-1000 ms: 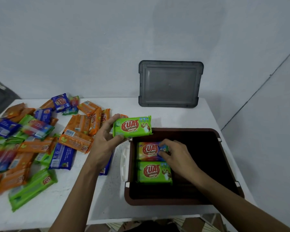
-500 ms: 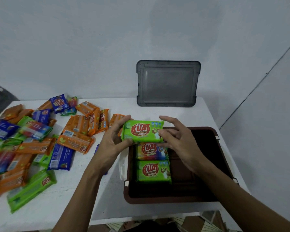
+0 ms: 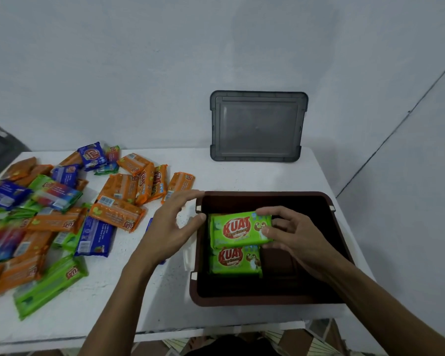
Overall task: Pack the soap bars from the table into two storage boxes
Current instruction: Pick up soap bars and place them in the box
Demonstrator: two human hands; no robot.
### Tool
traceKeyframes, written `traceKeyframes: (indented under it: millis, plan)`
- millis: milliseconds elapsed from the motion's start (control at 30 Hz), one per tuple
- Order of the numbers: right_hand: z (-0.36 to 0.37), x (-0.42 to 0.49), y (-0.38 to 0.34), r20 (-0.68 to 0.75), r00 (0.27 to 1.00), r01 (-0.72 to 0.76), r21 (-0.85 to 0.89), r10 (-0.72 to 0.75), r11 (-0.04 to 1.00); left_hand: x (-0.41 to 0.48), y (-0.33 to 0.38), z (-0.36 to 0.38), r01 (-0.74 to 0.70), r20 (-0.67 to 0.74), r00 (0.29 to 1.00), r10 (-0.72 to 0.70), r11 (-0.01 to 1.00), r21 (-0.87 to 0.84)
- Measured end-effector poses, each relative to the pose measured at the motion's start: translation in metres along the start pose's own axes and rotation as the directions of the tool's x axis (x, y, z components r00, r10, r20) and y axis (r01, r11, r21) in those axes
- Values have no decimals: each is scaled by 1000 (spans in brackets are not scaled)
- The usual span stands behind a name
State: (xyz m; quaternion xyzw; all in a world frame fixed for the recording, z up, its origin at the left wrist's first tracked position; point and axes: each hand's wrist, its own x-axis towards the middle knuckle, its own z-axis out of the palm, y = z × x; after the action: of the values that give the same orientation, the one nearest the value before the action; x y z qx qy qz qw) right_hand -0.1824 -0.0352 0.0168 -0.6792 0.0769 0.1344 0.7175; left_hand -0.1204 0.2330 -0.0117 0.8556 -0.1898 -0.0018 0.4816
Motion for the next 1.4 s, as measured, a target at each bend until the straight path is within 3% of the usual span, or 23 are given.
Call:
traceKeyframes:
  millis: [333,433,600,800,1000,1133,1233,1400]
  plan:
    - [10,-6,25,87,990,-88,-248,112,965,-3,-11,10,-18,-28,999,21,996,92]
    - [9,-2,32,38,999,-10,-504,33,864,-4,-14,11,-18,-18,1000,21,993,119]
    - [6,5,40,27,999,35,-744,-22,667,-4,-15,14,7,-8,1000,-6,994,110]
    - [14,7,43,22,1000,27,-822,-16,569,-7,-15,14,5,-6,1000,-5,993,114]
    - [16,3,38,81,997,69,-814,-5,577,-8,-12,14,-7,-6,1000,8,993,118]
    - [9,7,18,98,995,91,-849,-15,520,-9,-13,10,-13,7,1000,12,991,135]
    - [6,15,2,47,995,84,-881,-90,465,-11,-14,8,-21,10,1000,20,993,120]
    - [23,29,-21,29,971,148,-850,-236,505,-20,-16,0,72,-2,997,-72,994,82]
